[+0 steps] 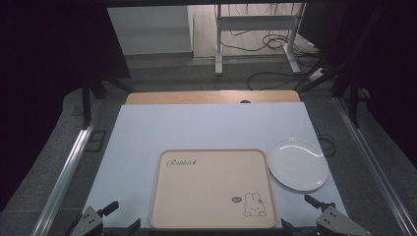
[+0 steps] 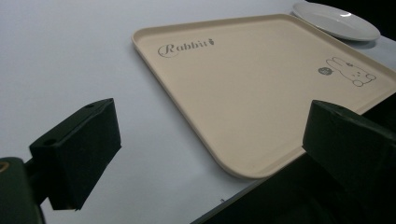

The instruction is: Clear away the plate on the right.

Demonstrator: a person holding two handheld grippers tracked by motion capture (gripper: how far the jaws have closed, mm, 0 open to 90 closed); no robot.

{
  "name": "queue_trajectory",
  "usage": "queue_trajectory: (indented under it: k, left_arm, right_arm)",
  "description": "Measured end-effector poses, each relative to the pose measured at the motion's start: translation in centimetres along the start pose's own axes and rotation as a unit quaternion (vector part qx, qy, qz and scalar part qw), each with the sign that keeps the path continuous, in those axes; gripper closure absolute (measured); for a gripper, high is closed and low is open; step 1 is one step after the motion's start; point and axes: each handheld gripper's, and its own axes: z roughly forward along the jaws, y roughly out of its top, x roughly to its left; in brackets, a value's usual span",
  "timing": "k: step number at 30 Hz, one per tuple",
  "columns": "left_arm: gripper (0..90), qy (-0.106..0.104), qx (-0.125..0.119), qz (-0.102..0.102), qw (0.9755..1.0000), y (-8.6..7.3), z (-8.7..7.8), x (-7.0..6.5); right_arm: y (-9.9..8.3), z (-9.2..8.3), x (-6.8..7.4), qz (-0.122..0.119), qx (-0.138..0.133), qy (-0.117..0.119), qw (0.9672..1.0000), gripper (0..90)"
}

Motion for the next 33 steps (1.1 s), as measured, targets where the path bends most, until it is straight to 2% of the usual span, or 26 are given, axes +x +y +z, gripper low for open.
queue_trajectory:
  k: [11, 18, 23, 33]
  left_arm:
    - [3.6, 0.0, 0.001, 0.0, 1.0, 0.0, 0.0, 0.0]
    - [3.6, 0.0, 0.001, 0.0, 1.0, 0.0, 0.0, 0.0]
    - [3.7, 0.0, 0.002, 0.0, 1.0, 0.0, 0.0, 0.0]
    - [3.7, -0.001, 0.002, -0.001, 1.0, 0.0, 0.0, 0.0]
  right_arm:
    - [0.1, 0.3, -0.6, 0.007, -0.007, -0.006, 0.9999, 0.0]
    - [0.2, 0.4, -0.9, 0.027, -0.015, 0.001, 0.9995, 0.0]
    - [0.3, 0.5, -1.4, 0.036, -0.021, -0.003, 0.9991, 0.0]
    - [0.5, 1.0, -2.0, 0.034, -0.028, -0.011, 0.999, 0.0]
